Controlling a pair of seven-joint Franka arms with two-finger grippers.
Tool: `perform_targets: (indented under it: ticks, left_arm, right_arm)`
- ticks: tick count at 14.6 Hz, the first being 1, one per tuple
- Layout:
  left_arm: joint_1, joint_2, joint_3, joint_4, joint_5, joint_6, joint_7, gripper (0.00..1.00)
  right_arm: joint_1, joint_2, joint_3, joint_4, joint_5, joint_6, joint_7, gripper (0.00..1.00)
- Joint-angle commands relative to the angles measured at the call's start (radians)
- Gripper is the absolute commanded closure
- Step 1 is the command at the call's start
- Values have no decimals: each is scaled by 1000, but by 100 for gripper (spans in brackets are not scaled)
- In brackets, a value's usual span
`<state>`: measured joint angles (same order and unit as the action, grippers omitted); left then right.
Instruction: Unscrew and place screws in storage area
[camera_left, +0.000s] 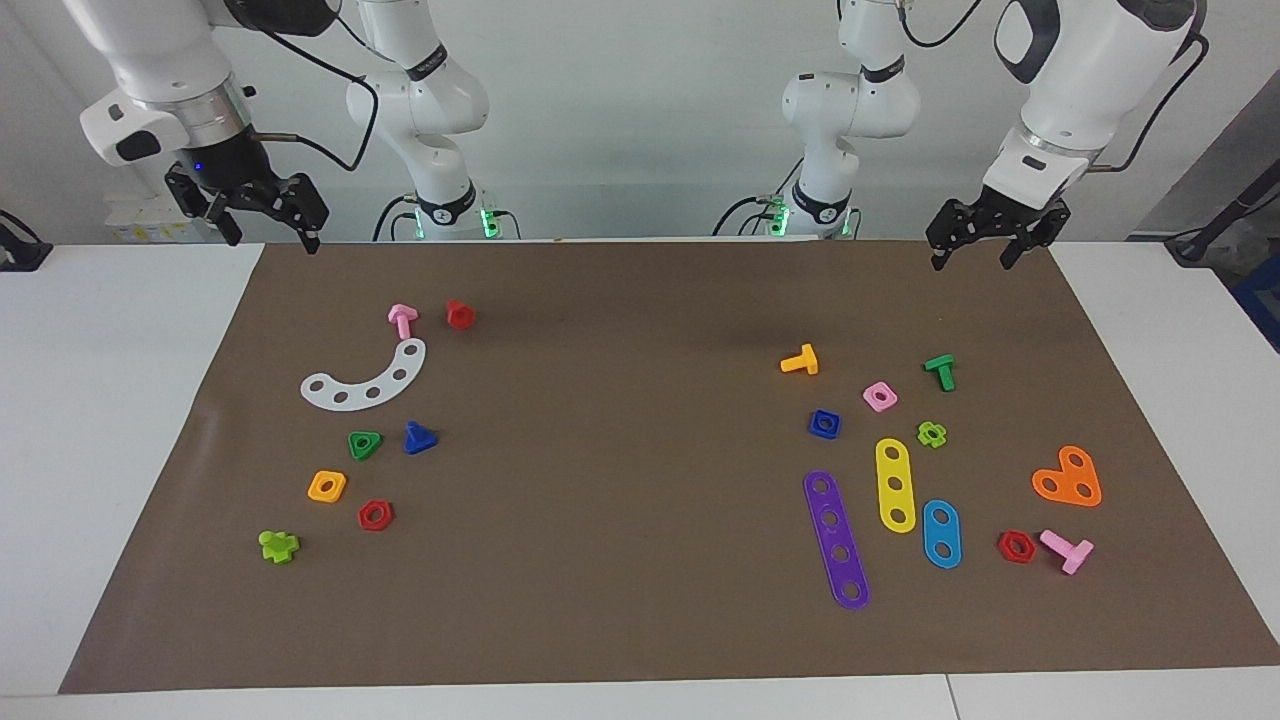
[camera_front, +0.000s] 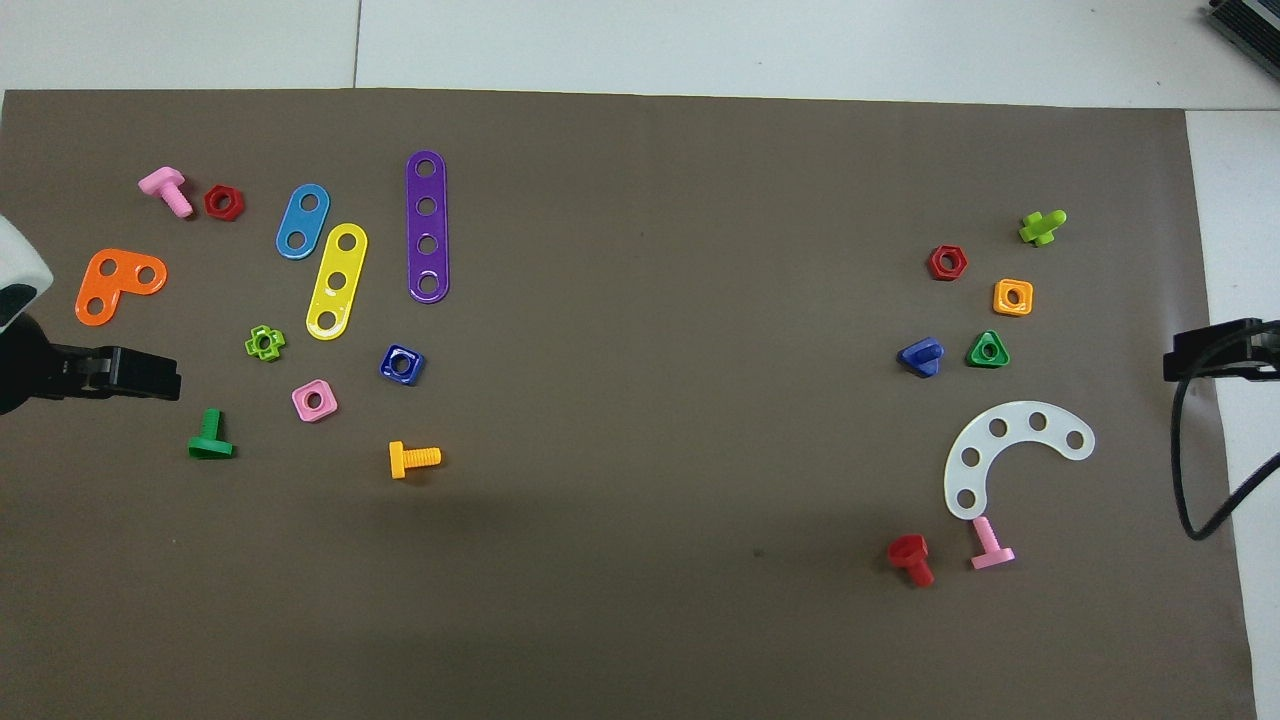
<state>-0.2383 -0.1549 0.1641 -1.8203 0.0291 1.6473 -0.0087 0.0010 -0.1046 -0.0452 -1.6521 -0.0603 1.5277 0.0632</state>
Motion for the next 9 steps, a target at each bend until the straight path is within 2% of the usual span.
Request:
perform_targets:
  ticks: [1,6,9]
  left_arm:
    - [16,-2,-5,12,-15,-14,-2,0]
    - [16,-2,-2,12,-15,-12,-2,0]
    - [14,8,-2,21,-15,40,-2,0]
  right_arm:
    - [11,-4,4,-11,29,-17,33,0]
    - [4,-4,1,-5,69,-21,33,0]
    - [4,-4,-1,-5,63,-20,35,0]
